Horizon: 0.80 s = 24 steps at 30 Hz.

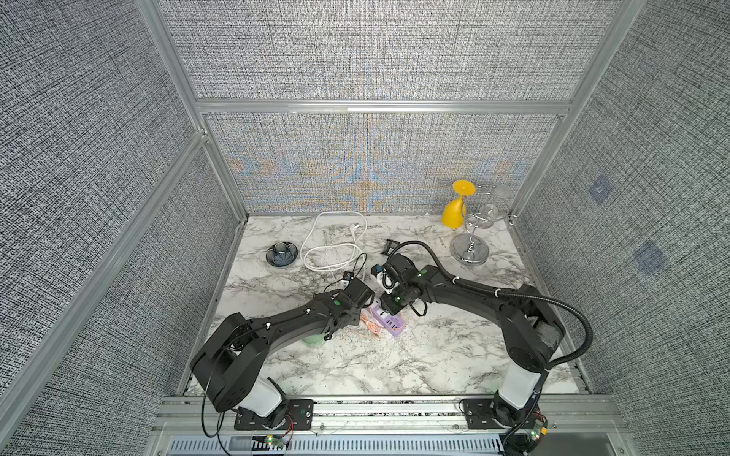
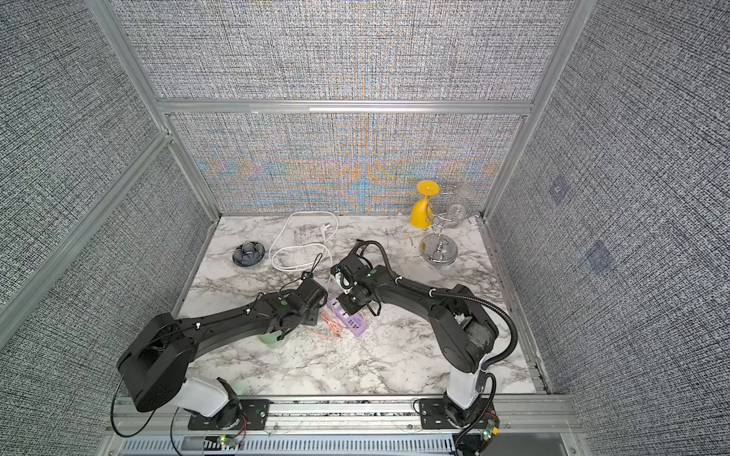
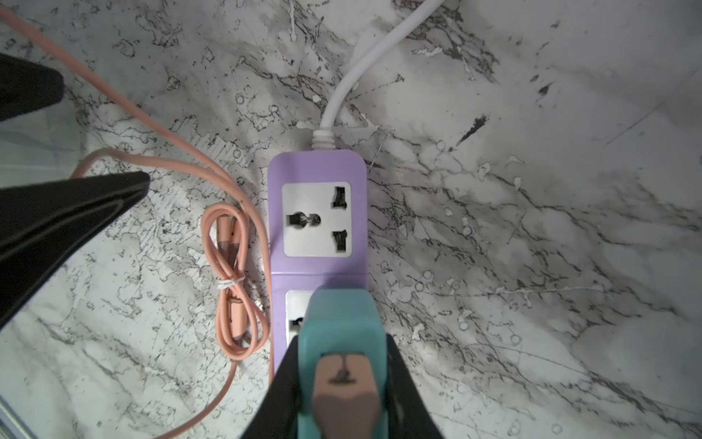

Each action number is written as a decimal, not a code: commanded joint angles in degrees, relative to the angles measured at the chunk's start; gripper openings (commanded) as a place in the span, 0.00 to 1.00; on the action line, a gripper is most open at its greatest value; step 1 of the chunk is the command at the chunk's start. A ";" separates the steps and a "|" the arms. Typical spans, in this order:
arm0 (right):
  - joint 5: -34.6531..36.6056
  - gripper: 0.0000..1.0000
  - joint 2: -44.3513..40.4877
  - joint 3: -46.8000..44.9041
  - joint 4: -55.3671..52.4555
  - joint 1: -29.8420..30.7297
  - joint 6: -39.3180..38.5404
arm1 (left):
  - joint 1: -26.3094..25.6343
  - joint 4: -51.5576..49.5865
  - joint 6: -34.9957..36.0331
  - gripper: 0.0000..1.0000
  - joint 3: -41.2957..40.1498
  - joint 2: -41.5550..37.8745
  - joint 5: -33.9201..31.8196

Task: Charge the cordless meat grinders
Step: Insert the plug into the socket.

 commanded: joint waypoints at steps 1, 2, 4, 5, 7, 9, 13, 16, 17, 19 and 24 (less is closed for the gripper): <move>1.80 0.00 0.61 -2.18 -2.94 0.44 0.37 | 0.03 0.49 0.47 0.54 0.57 -0.29 -0.79; 1.57 0.00 0.60 -2.55 -2.76 0.44 0.50 | 0.02 0.44 0.52 0.54 0.73 -0.24 -0.86; 1.38 0.00 1.09 -2.70 -2.62 0.44 0.66 | -0.02 0.39 0.56 0.54 0.93 -0.09 -0.74; 1.32 0.00 1.66 -2.29 -2.79 0.44 0.68 | 0.03 0.41 0.65 0.54 1.03 -0.06 -0.74; 1.35 0.00 3.08 -1.14 -3.29 0.36 0.69 | 0.00 0.34 0.68 0.54 1.15 0.09 -0.83; 1.26 0.00 4.56 0.47 -4.06 0.36 0.77 | 0.02 0.19 0.69 0.53 1.30 0.06 -0.80; 1.34 0.00 5.76 1.20 -4.88 0.36 0.94 | 0.05 0.35 0.60 0.54 1.23 -0.12 -0.94; 1.59 0.00 5.06 -0.46 -4.94 0.36 1.20 | 0.11 0.31 0.77 0.54 1.31 -0.04 -1.11; 1.75 0.00 4.88 -1.23 -5.15 0.38 1.29 | 0.11 0.26 0.86 0.54 1.33 -0.03 -1.10; 2.20 0.00 4.27 -2.46 -5.77 0.44 1.71 | 0.14 0.14 0.95 0.54 1.29 -0.16 -1.25; 3.62 0.00 3.15 -3.75 -8.22 0.62 2.03 | 0.46 -0.51 1.22 0.54 1.52 -1.78 -1.63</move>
